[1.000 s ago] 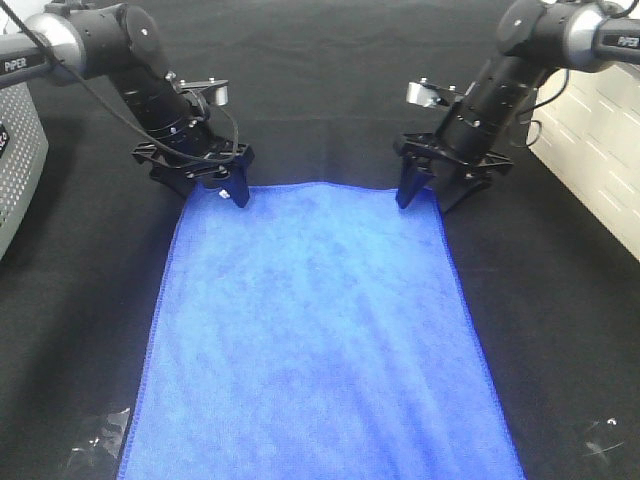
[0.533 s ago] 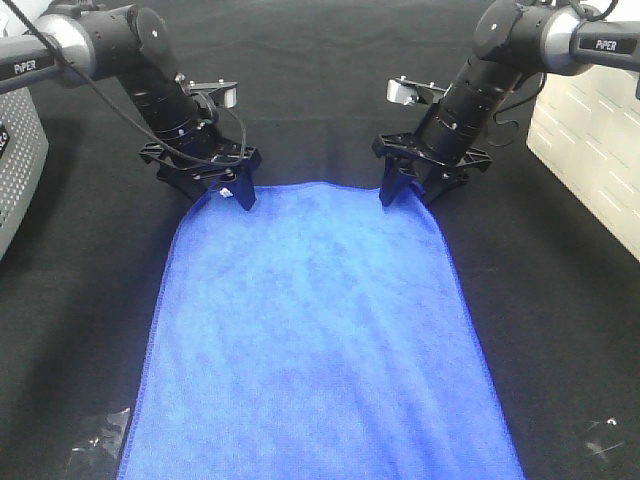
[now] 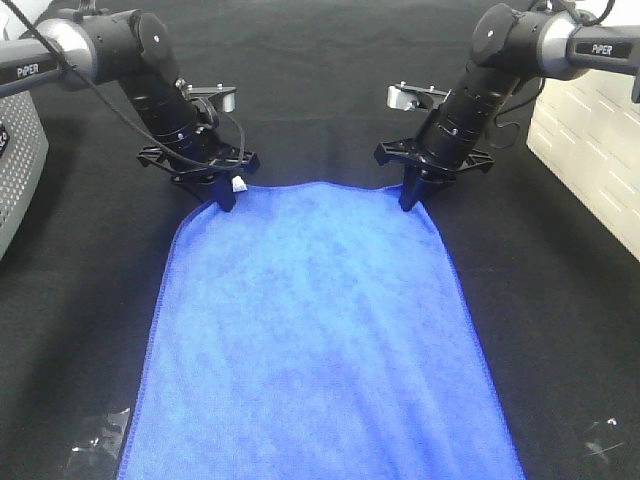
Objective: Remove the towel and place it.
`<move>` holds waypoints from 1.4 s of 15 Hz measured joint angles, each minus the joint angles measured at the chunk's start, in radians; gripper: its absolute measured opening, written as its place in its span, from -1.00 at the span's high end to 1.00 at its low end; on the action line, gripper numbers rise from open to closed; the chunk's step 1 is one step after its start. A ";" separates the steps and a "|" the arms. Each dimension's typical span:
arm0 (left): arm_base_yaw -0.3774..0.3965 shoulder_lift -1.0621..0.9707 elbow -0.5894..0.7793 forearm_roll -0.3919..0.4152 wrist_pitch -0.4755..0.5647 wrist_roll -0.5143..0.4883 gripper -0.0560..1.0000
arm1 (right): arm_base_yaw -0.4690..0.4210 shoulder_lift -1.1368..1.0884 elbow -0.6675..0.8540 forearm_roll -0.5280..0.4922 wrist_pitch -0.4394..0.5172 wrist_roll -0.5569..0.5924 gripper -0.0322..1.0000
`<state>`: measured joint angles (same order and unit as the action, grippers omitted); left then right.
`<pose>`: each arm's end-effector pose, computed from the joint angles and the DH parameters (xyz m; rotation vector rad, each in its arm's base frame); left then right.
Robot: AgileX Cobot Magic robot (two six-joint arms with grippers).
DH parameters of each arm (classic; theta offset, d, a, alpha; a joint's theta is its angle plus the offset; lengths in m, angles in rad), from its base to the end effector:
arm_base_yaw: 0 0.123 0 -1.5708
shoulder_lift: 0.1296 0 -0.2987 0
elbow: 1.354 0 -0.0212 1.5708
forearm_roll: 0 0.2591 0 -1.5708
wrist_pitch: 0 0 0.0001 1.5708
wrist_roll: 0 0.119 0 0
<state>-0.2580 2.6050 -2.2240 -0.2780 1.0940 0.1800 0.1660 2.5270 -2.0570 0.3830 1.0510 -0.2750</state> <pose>0.5255 -0.1687 0.0734 0.4873 2.9038 -0.3930 0.5178 0.1259 0.0742 -0.3993 2.9190 0.5016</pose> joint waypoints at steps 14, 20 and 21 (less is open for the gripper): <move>-0.015 0.035 -0.185 0.105 0.014 0.000 0.88 | 0.002 -0.042 0.006 -0.020 -0.204 -0.062 0.92; -0.015 0.034 -0.271 0.147 -0.137 0.018 0.88 | 0.002 -0.077 0.003 -0.025 -0.396 -0.140 0.92; -0.015 0.034 -0.271 0.147 -0.180 0.020 0.88 | 0.002 -0.079 -0.002 -0.025 -0.426 -0.156 0.92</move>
<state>-0.2730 2.6390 -2.4950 -0.1310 0.9140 0.2000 0.1680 2.4480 -2.0590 0.3580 0.6250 -0.4310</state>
